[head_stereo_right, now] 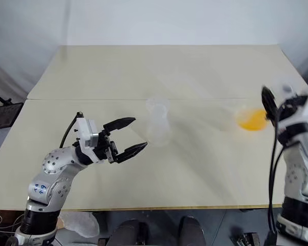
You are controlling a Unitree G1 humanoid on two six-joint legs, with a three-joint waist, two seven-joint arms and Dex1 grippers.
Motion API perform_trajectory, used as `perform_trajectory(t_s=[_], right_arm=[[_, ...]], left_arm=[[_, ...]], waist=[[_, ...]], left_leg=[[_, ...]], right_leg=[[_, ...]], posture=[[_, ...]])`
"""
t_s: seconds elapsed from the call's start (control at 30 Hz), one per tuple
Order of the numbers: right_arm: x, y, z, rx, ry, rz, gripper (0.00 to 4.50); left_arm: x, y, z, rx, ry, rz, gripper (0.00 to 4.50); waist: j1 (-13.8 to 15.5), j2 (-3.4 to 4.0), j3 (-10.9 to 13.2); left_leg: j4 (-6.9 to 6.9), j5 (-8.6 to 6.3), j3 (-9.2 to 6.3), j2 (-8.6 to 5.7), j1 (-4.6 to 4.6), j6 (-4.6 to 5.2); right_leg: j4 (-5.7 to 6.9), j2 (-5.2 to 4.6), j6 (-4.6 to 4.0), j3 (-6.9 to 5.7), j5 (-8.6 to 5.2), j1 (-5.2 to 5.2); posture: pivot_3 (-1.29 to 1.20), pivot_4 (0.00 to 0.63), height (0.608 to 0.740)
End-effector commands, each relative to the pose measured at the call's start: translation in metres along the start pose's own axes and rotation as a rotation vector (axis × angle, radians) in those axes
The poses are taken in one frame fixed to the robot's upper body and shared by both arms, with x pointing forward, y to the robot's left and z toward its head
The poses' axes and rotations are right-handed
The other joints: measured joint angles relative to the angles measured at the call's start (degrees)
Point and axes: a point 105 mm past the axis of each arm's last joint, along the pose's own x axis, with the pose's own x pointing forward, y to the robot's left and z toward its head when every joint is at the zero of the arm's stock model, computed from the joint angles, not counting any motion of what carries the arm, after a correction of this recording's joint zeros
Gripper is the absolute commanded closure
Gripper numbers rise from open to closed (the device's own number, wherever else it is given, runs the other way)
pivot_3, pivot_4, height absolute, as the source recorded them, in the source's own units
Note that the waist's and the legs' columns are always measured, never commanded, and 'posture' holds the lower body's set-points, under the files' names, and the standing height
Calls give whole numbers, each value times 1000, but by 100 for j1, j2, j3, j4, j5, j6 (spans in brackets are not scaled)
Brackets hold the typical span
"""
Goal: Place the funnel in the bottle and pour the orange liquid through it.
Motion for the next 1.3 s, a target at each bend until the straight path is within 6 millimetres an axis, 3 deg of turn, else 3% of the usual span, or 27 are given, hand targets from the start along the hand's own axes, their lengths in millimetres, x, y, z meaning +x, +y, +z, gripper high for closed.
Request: perform_trajectory(t_s=[0.03, 0.17, 0.23, 0.43, 0.63, 0.9, 1.3], right_arm=[[20, 47, 32, -179, -80, 181, 2033], [30, 87, 35, -379, -103, 307, 2033], [30, 104, 29, -568, -122, 377, 2033], [37, 125, 10, -870, -176, 416, 2033], [44, 149, 5, -1006, -245, 440, 2033], [50, 161, 10, -1135, -339, 411, 2033], [48, 180, 15, -1194, -449, 428, 2033]], left_arm=[[-5, 7, 6, 29, -29, 25, 0], [-9, 12, 1, 21, -25, 59, 0], [-12, 14, -1, 12, -25, 75, 0], [-14, 13, -4, 4, -22, 89, 0], [-14, 10, -5, 3, -21, 96, 0], [-14, 9, -6, 1, -21, 104, 0], [-8, 8, -8, 3, -28, 116, 0]], waist=[[1, 0, 0], [22, -1, 1], [43, -2, 2], [-1, -12, 7], [-51, -12, 7], [-18, -13, 8], [-59, -13, 8]], left_leg=[[0, 0, -4, -3, -4, 0], [-1, -1, -14, -4, -8, 1], [0, 0, -23, -8, -14, 1], [2, 0, -22, -11, -19, 0], [0, 2, -21, -2, -17, -4], [1, 2, -27, -3, -19, -4], [0, 2, -27, -2, -19, -4]], right_leg=[[0, -2, 0, -1, 0, 0], [-3, -4, 0, -14, 0, 0], [-3, -8, 0, -23, 0, 1], [-7, -14, 2, -33, 1, 2], [-6, -9, 1, -37, 1, 1], [-6, -13, 1, -38, 1, 1], [-6, -11, 1, -40, 1, 1]], posture=[[0, 150, 740], [0, 150, 740], [0, 150, 740], [0, 150, 740], [0, 150, 740], [0, 150, 740], [0, 150, 740]])
